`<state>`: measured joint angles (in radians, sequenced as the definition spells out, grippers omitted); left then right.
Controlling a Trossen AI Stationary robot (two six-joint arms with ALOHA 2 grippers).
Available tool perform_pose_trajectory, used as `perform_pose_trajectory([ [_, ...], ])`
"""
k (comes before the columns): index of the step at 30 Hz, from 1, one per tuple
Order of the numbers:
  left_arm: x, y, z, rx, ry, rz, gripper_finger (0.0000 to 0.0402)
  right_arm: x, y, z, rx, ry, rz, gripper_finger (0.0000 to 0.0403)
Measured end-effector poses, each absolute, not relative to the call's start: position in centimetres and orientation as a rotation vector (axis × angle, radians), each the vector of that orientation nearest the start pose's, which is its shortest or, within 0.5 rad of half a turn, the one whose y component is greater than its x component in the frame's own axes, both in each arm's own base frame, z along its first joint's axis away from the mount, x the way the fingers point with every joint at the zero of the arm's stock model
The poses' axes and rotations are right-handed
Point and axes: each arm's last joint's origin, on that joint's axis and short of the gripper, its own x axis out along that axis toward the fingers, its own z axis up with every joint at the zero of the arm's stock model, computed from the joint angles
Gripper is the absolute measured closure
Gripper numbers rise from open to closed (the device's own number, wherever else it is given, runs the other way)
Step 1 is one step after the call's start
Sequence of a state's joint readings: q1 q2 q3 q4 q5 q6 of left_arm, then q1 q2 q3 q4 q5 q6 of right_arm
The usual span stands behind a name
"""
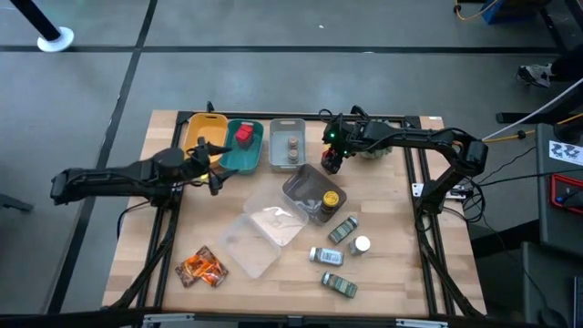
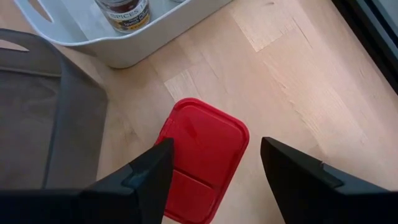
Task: Sort spices by type
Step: Put the red seasoning can into the green bin
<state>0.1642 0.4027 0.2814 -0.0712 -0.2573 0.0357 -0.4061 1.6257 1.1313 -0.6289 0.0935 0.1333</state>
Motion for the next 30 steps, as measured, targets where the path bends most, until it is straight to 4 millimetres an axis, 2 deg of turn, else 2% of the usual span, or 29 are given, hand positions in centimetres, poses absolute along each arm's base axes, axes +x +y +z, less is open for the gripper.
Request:
perform_pose_trajectory([
  [8,10.7,2.5,19.3,0.037,0.18,0.418,0.0054,29.3,-12.9,21.7,0.293,1.09,-0.52,0.0164],
  [14,10.7,2.5,17.8,-0.076,0.202,0.429,0.0054,29.4,-12.9,21.7,0.292,1.086,-0.52,0.0164],
  [25,10.6,2.5,17.3,-0.065,0.25,0.429,0.0054,29.4,-12.9,21.7,0.292,1.083,-0.52,0.0164],
  [30,10.6,2.5,17.3,-0.116,0.239,0.436,0.0054,29.4,-12.9,21.7,0.292,1.083,-0.52,0.0164],
])
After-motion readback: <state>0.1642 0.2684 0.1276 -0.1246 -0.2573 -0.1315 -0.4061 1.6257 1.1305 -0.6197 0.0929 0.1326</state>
